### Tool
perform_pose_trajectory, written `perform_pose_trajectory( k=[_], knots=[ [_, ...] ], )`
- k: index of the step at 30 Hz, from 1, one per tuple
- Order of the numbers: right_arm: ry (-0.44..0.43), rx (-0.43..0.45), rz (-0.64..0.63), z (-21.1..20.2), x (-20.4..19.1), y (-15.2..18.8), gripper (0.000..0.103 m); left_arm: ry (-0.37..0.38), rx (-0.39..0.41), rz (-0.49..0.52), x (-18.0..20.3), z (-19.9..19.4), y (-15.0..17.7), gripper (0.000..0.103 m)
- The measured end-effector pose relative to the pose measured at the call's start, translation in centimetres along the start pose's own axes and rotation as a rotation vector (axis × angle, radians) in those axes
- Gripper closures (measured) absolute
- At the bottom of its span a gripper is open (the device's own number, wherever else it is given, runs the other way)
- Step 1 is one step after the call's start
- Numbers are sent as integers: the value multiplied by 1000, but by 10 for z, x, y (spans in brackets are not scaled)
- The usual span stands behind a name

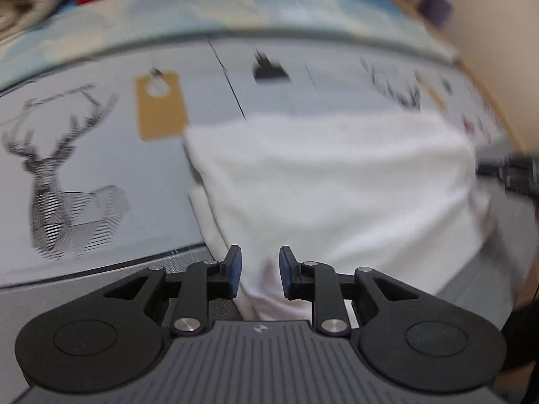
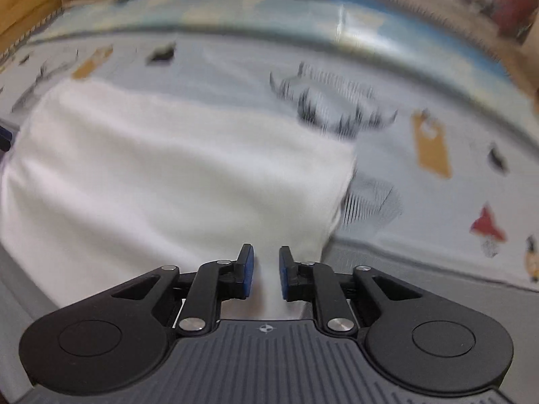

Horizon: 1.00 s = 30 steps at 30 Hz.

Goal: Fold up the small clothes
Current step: 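Open both grippers and release the folded shirt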

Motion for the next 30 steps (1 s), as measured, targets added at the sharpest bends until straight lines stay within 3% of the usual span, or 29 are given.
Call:
perform_pose_trajectory(
  k=[5, 9, 12, 15, 18, 30],
  knots=[
    [-11, 148, 34, -53, -39, -30, 82, -58, 146, -39, 25, -48, -9, 75],
    [-40, 273, 66, -96, -87, -56, 72, -58, 239, -118, 46, -87, 2, 75],
    [-61, 340, 85, -126, -122, -67, 71, -70, 285, -128, 58, -109, 17, 75],
    [-84, 366, 111, -149, -151, -66, 71, -120, 238, -165, 57, -109, 44, 75],
    [-99, 358, 130, -158, -173, -57, 71, -194, 190, -131, 56, -110, 59, 75],
    [-69, 327, 26, -153, -240, -26, 71, -211, 190, -264, 26, -112, 74, 73]
  ],
)
Point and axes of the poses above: each gripper's, at about its wrist camera, not at the fingertips, and z roughly the way its jaws point, x to its right, y to its underside, the point moved 10 cm from there along z, roughly the way its jaws point, and after that the axes turned 15 degrees about y, right-handed, at the moved point
